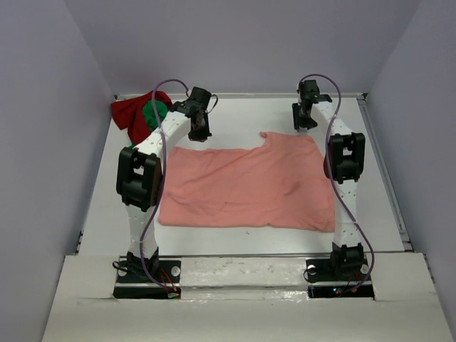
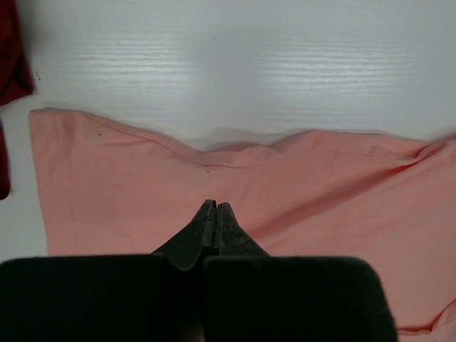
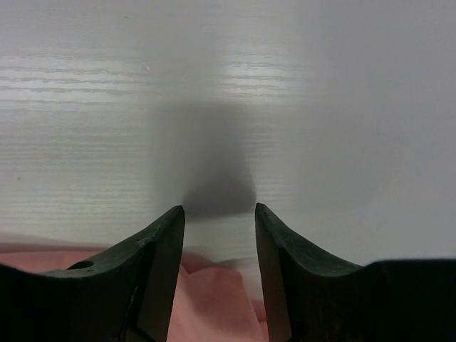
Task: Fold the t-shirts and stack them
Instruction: Fold the tshirt
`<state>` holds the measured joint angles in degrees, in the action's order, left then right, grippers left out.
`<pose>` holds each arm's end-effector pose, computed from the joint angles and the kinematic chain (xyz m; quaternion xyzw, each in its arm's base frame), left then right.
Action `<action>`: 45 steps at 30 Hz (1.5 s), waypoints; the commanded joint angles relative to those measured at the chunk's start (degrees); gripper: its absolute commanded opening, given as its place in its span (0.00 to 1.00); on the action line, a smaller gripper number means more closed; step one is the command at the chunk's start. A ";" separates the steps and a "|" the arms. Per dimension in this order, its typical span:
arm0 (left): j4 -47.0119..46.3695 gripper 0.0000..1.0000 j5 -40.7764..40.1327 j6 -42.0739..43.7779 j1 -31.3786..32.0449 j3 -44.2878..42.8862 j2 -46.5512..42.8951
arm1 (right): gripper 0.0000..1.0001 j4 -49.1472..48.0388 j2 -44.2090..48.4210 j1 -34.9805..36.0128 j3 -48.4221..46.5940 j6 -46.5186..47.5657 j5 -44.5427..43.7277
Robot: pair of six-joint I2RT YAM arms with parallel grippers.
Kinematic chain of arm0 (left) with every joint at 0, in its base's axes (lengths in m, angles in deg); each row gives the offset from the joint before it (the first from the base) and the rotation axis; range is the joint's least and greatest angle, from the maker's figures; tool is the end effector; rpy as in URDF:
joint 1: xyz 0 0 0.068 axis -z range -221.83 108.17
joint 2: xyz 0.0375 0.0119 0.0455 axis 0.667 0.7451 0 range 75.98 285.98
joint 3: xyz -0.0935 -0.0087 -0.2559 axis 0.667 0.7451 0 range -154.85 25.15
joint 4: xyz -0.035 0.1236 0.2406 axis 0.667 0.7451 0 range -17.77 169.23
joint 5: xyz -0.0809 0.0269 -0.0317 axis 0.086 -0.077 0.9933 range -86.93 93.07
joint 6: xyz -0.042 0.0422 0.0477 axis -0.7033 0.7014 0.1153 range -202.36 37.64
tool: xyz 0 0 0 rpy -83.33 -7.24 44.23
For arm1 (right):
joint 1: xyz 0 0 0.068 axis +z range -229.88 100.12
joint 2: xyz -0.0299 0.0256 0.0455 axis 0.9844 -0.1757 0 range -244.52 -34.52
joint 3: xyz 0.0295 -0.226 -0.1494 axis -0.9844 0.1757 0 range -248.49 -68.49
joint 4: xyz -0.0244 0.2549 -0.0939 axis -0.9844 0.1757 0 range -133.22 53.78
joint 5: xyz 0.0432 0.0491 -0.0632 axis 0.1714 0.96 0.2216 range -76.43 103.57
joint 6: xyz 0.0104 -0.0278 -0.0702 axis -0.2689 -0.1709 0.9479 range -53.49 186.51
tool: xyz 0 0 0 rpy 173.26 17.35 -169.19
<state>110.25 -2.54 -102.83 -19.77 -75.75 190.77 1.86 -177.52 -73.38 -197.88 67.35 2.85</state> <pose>0.4470 -0.1746 0.2406 -0.0029 0.9442 -0.0751 0.3205 0.5637 0.0523 0.1525 -0.0362 0.9583 -0.0766 0.2727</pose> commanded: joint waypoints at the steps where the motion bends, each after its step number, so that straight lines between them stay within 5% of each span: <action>1: 0.48 0.00 -1.25 -0.27 -1.06 -0.17 -2.72 | 0.49 0.27 1.93 0.53 0.79 -0.66 6.05; 29: -3.74 0.00 4.81 0.17 -2.64 2.55 0.00 | 0.54 -4.56 11.86 1.06 8.53 1.44 20.74; 45: -3.57 0.00 5.34 0.69 -3.34 2.90 -1.75 | 0.53 -4.74 9.41 1.06 13.46 1.36 17.40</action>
<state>107.13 2.12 -102.98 -22.85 -73.06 191.33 -1.37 -167.83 -72.68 -183.08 68.27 20.36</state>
